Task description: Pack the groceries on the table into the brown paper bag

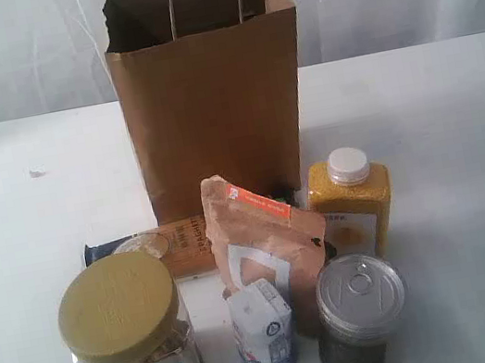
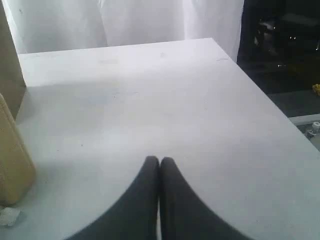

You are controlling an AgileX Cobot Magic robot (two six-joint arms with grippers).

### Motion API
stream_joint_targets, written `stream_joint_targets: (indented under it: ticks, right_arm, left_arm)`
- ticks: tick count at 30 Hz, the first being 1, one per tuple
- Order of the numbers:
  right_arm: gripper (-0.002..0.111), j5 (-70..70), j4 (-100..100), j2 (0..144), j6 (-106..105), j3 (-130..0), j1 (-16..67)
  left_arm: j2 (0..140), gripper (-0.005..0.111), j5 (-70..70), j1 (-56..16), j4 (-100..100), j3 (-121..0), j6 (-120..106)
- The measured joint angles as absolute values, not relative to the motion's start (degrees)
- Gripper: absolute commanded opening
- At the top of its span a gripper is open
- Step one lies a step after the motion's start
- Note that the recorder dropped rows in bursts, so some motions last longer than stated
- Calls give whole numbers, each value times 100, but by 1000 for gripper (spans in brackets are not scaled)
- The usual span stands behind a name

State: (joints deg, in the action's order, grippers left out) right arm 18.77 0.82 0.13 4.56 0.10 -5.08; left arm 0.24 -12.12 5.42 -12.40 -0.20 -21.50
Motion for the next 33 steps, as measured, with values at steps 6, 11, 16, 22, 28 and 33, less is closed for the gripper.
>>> stream_joint_targets:
  ticks: [6,11,16,22,28,33]
  right_arm:
    - [0,1877,82,13,456,10,-508]
    - [0,1877,82,13,456,10,-508]
    - [0,1877,82,13,456,10,-508]
    - [0,1877,82,13,456,10,-508]
    - [0,1723,0,13,352,10,-508]
    - [0,1600,0,13,338,10,-508]
  left_arm:
    - [24,0,-1212,542,-1240,-20,-2150]
    - [24,0,-1212,542,-1240,-20,-2150]
    - [24,0,-1212,542,-1240,-20,-2150]
    - [24,0,-1212,542,-1240,-20,-2150]
    - [24,0,-1212,542,-1240,-20,-2150]
    - [24,0,-1212,542,-1240,-20,-2150]
